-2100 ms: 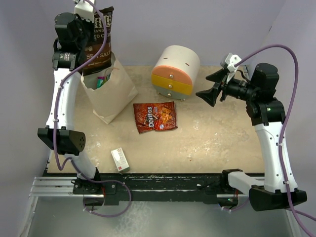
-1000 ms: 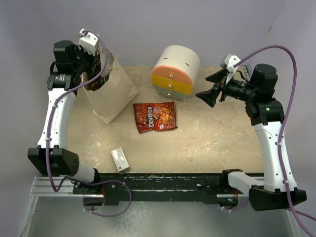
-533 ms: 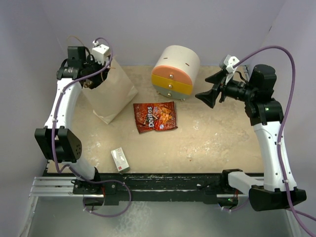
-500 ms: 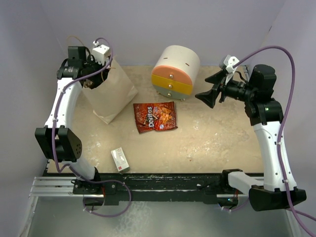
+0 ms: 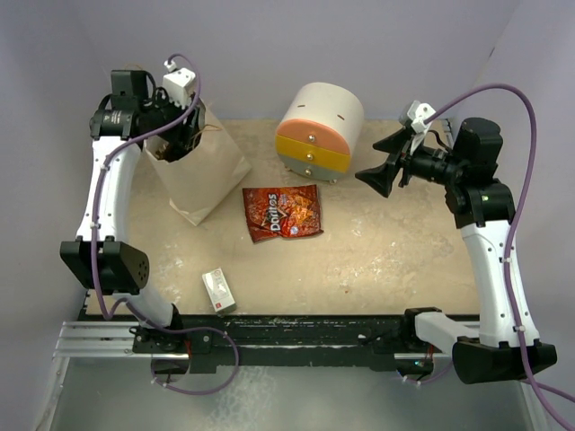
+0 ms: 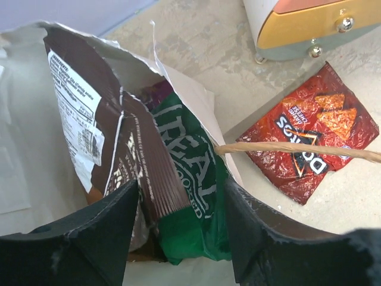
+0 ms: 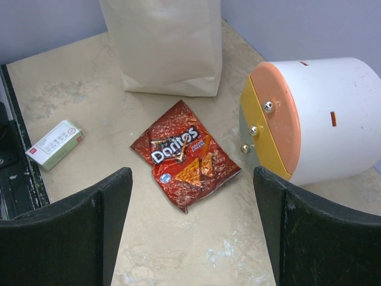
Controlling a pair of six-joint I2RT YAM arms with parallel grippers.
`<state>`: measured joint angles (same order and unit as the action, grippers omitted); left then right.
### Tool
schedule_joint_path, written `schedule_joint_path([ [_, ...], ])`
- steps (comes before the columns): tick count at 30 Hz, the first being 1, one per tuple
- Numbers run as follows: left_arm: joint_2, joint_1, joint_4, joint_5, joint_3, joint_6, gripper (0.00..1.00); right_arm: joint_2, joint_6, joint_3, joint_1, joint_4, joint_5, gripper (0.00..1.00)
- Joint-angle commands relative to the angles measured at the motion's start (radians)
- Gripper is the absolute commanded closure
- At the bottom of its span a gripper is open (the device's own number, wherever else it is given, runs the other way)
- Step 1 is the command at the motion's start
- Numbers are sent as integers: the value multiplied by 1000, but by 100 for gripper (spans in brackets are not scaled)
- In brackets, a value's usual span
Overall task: Place the snacks into the paper bag
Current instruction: Place the snack in the paper bag.
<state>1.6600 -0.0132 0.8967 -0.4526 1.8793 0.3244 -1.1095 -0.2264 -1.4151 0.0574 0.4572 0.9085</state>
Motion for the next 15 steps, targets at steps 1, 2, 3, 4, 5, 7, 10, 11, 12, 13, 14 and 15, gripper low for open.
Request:
schedule_joint_path([
  [1,-57,-4,49,-23,90,57,35,27,13,1,-6,-41,24,16],
  [2,-63,-4,51,-15,97,65,33,25,14,1,-7,-41,25,16],
  [3,-69,-4,48,-6,103,69,32,25,16,2,-7,-42,26,16],
  [4,-74,-4,40,5,107,71,31,25,16,1,-8,-44,27,15],
  [5,-79,-5,27,16,108,71,30,24,17,2,-8,-44,28,15],
  [7,-85,-4,-14,50,103,63,30,23,20,2,-9,-46,30,15],
  [10,-82,-4,-107,108,91,41,31,23,21,4,-11,-48,32,15],
  [11,-78,-5,-135,123,89,29,32,25,21,5,-11,-49,33,15],
  [12,-72,-5,-158,130,88,19,33,25,22,5,-12,-49,35,15],
  [13,-64,-5,-180,138,89,7,34,26,23,6,-13,-49,35,15],
  [14,-56,-6,-202,147,91,-5,36,26,23,7,-13,-49,35,15],
  [15,-47,-7,-222,155,93,-14,37,27,23,9,-13,-50,36,15],
])
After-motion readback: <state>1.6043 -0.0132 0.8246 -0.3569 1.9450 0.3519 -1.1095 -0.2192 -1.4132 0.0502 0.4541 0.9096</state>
